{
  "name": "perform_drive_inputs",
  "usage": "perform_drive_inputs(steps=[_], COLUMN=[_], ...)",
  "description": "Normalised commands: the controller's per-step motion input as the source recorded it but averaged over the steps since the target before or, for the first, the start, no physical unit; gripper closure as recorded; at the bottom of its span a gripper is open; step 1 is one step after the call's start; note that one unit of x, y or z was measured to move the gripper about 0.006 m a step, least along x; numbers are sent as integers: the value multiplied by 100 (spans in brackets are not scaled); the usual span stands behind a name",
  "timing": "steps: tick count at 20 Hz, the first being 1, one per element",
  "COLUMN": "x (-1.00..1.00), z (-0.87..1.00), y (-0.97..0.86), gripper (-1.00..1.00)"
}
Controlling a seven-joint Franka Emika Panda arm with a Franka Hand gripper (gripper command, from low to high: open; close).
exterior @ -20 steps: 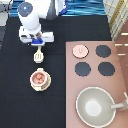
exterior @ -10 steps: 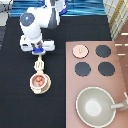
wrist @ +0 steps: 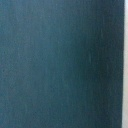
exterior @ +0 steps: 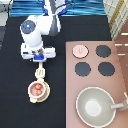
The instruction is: Take the lid off the pot, put the pot on the plate, and use the tool to push the pot to the front of the table.
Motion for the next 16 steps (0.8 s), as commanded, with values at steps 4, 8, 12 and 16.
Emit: perform_drive_inputs(steps=[4,8,12,16], x=[98,91,5,-33], z=[35,23,52,56], y=[-1,-18,-67,-62], gripper=[100,100,100,100])
